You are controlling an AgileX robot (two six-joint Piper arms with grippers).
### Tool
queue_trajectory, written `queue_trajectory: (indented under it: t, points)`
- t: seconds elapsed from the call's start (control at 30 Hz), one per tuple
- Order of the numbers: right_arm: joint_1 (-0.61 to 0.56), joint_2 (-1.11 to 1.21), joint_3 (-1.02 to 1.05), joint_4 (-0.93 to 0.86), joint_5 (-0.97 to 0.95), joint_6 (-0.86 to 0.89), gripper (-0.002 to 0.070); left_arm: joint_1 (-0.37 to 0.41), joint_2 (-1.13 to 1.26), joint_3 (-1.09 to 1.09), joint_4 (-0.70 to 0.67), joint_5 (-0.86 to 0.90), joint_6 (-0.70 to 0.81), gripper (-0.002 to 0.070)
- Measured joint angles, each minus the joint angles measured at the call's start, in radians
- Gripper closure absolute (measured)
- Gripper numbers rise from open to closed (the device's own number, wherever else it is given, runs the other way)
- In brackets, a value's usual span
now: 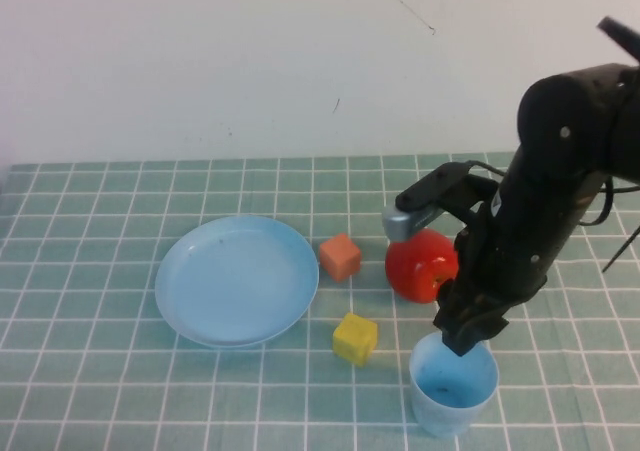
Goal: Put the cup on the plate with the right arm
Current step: Pick up the cup from the table, then place the cup on the plate
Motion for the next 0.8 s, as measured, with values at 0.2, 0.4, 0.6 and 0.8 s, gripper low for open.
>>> queue_trajectory:
  t: [0.2,0.4,0.6,0.8]
  points:
    - [0.0,0.073,0.0,-0.029,-0.022,0.001,0.0302,0.0,0.0,0.0,0.0,0.0,0.0,0.0678]
    - [0.0,0.111,-0.002,-0.035,-0.068,-0.041,0.0612,0.0,0.0,0.0,0.0,0.0,0.0,0.0678]
    - [0.0,0.097,-0.121,-0.012,-0.074,-0.062,0.0659,0.0,0.0,0.0,0.0,0.0,-0.002,0.0678]
    - [0.003,0.114,-0.399,0.096,-0.025,-0.119,0.0659,0.0,0.0,0.0,0.0,0.0,-0.002,0.0678]
